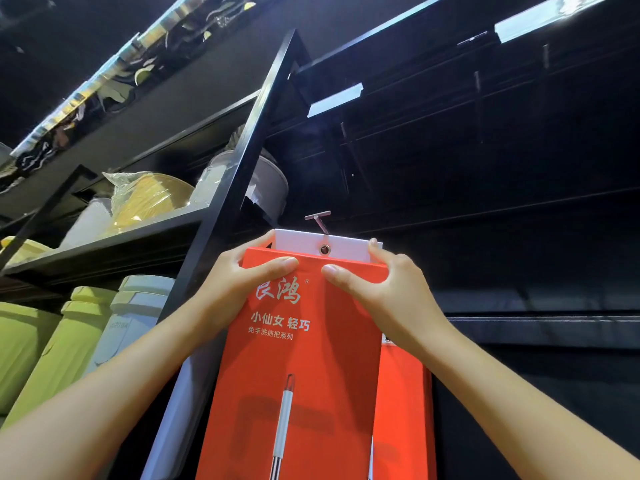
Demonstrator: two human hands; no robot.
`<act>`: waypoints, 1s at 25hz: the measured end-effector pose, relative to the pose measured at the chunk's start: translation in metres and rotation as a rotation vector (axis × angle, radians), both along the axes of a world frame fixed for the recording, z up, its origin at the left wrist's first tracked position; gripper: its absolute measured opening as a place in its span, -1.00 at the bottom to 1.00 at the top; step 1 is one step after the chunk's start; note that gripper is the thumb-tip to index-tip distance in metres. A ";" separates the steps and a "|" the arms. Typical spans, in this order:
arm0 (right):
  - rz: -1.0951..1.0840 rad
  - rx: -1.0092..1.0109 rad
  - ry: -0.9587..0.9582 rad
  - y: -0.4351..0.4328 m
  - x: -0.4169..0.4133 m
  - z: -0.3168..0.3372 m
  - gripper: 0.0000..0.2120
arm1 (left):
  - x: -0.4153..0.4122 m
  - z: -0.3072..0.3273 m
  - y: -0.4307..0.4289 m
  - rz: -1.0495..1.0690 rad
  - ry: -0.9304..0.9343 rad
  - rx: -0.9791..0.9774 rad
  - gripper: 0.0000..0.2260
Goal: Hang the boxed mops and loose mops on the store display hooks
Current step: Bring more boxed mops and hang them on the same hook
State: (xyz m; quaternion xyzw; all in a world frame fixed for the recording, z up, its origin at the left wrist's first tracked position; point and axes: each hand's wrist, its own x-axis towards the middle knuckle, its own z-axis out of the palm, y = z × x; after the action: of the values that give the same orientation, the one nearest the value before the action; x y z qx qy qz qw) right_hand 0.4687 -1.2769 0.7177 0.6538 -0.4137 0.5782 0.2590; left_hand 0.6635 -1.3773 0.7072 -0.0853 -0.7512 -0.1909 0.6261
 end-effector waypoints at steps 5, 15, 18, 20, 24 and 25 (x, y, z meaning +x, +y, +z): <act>-0.055 0.117 0.025 0.006 0.000 0.014 0.01 | 0.002 -0.002 -0.002 -0.043 -0.010 0.073 -0.71; -0.132 0.276 -0.068 -0.027 -0.063 -0.001 -0.12 | -0.071 -0.023 -0.038 -0.029 0.025 0.379 -0.07; -0.155 0.295 -0.092 -0.043 -0.083 -0.005 -0.07 | -0.095 -0.028 -0.056 -0.018 0.035 0.423 -0.01; -0.168 0.290 -0.101 -0.055 -0.097 -0.010 -0.06 | -0.112 -0.032 -0.069 -0.032 0.044 0.439 -0.01; -0.350 0.252 -0.071 -0.071 -0.114 -0.016 0.08 | -0.137 -0.038 -0.095 0.001 0.115 0.435 -0.01; -0.486 0.198 -0.026 -0.074 -0.117 -0.018 0.13 | -0.143 -0.040 -0.100 0.030 0.136 0.424 0.00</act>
State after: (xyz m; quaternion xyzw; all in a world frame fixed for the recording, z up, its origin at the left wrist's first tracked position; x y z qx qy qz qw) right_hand 0.3513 -1.3507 0.6999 0.5498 -0.6164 0.4642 0.3198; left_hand 0.5200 -1.4775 0.6672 0.0466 -0.6514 -0.3292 0.6820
